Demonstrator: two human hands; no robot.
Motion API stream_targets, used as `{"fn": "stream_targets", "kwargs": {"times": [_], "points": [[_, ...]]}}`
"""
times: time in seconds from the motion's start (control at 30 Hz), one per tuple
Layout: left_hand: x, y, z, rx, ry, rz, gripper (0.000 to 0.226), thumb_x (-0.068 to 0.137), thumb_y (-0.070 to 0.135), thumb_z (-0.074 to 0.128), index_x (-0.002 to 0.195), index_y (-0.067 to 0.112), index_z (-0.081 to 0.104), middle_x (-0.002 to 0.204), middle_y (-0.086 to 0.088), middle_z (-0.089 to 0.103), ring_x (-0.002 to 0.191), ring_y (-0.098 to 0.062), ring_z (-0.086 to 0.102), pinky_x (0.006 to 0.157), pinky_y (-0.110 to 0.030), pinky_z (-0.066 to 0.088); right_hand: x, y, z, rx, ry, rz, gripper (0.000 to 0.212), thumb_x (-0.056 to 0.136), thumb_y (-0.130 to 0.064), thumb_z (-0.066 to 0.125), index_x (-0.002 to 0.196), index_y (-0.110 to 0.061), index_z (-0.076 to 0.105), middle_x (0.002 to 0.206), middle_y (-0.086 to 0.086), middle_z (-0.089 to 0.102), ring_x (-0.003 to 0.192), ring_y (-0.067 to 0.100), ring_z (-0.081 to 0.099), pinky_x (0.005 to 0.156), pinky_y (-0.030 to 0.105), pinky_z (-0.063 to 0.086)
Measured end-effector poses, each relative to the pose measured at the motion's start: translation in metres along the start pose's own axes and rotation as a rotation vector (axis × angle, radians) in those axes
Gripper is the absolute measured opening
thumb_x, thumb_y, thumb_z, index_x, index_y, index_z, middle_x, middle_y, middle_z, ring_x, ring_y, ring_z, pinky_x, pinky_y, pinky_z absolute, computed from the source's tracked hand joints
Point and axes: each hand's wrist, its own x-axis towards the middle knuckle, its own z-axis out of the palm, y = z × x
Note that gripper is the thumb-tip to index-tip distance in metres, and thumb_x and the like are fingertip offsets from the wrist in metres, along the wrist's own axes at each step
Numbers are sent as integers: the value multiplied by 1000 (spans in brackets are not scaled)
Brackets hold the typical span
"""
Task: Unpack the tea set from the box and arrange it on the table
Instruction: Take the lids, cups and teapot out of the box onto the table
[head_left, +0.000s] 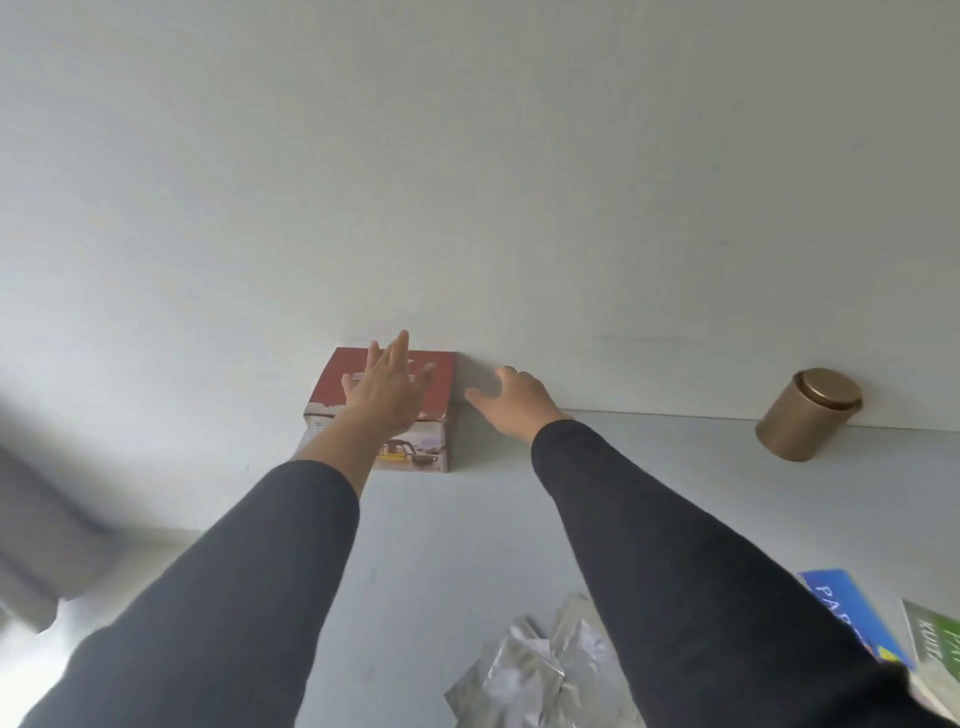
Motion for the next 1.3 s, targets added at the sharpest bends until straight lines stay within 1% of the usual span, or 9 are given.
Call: {"fn": "stream_targets", "kwargs": {"times": [0.13, 0.4, 0.53, 0.6, 0.67, 0.77, 0.93, 1.1, 1.3], "points": [[4, -42, 1, 0, -38, -104, 66, 98, 50, 24, 152, 20, 2, 160, 3, 8, 147, -18, -7, 114, -59, 7, 19, -10, 18, 26, -49, 16, 69, 94, -47, 46, 148, -8, 25, 153, 9, 31, 139, 25, 31, 110, 36, 29], [35, -105, 25, -53, -76, -294, 68, 97, 49, 30, 152, 16, 4, 160, -1, 4, 147, -23, -6, 113, -58, 10, 51, -23, 64, 102, -64, 141, 62, 96, -43, 46, 142, -4, 33, 146, 12, 41, 133, 28, 41, 103, 34, 36], [60, -125, 36, -165, -65, -408, 65, 96, 45, 34, 149, 11, 15, 155, -8, 19, 145, -28, 6, 110, -59, 19, 70, -33, 82, 187, -55, 218, 62, 96, -43, 45, 142, -3, 33, 143, 12, 43, 131, 28, 42, 102, 34, 36], [72, -133, 39, -236, -68, -414, 64, 95, 45, 37, 145, 8, 20, 149, -11, 29, 141, -31, 19, 108, -58, 27, 80, -37, 90, 241, -39, 269, 63, 96, -42, 44, 143, -3, 31, 141, 13, 46, 128, 29, 45, 101, 34, 37], [83, -139, 39, -313, -61, -415, 62, 95, 42, 39, 143, 6, 24, 141, -14, 40, 132, -33, 35, 103, -51, 36, 89, -41, 100, 279, -4, 328, 57, 97, -37, 44, 142, -3, 33, 138, 14, 49, 124, 29, 48, 96, 33, 40], [91, -146, 36, -362, -85, -427, 54, 97, 39, 38, 138, 4, 31, 129, -16, 52, 116, -35, 51, 87, -40, 42, 94, -47, 112, 316, 66, 399, 54, 100, -28, 41, 146, -5, 26, 148, 14, 38, 133, 29, 40, 102, 33, 36], [77, -154, 39, -375, -80, -426, 45, 98, 39, 39, 131, 8, 37, 123, -12, 55, 105, -31, 55, 79, -38, 43, 90, -50, 120, 342, 130, 443, 54, 100, -27, 42, 147, -5, 27, 151, 12, 34, 137, 28, 36, 107, 33, 33], [52, -162, 41, -389, -49, -397, 48, 97, 39, 39, 133, 7, 37, 128, -11, 53, 113, -32, 54, 89, -42, 46, 62, -52, 132, 327, 130, 443, 52, 100, -28, 41, 146, -6, 29, 148, 12, 39, 135, 28, 38, 106, 33, 33], [12, -167, 42, -382, -59, -357, 50, 98, 40, 39, 134, 6, 36, 130, -12, 51, 115, -31, 51, 87, -40, 43, 25, -41, 134, 304, 92, 407, 55, 100, -32, 42, 147, -10, 26, 149, 9, 37, 136, 27, 38, 107, 33, 33]]}}
